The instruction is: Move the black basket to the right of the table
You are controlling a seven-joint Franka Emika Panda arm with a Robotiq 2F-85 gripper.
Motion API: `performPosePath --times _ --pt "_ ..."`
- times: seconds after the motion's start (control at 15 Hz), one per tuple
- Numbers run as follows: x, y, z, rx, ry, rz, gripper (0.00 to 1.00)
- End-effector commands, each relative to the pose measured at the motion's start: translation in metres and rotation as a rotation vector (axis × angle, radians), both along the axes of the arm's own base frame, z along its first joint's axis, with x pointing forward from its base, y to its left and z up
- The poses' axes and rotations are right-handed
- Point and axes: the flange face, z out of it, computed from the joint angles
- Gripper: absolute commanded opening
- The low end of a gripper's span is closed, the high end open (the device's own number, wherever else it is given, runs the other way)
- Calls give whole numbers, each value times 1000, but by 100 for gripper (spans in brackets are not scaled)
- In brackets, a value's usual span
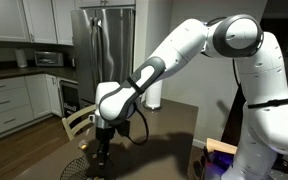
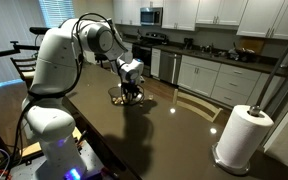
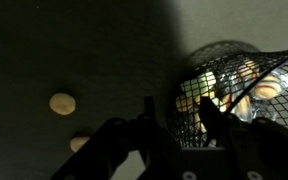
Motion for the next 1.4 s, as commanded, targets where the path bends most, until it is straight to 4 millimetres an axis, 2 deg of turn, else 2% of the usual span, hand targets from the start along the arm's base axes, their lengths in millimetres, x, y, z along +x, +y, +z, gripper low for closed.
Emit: performPosePath --times 0.0,0.13,0.27,0.47,0.6,0.8,1.07,1.33 --pt "5 2 7 -20 -16 -19 20" --pt "5 4 12 -25 -23 -17 7" --pt "4 7 20 -31 -33 -12 2" --pt "3 15 34 -41 -50 4 1" --pt "1 19 45 -45 -65 14 4" --pt "2 19 65 -31 -98 9 4" --pt "13 -4 97 -16 -140 -52 4" --pt "22 -33 120 -13 -173 -113 4"
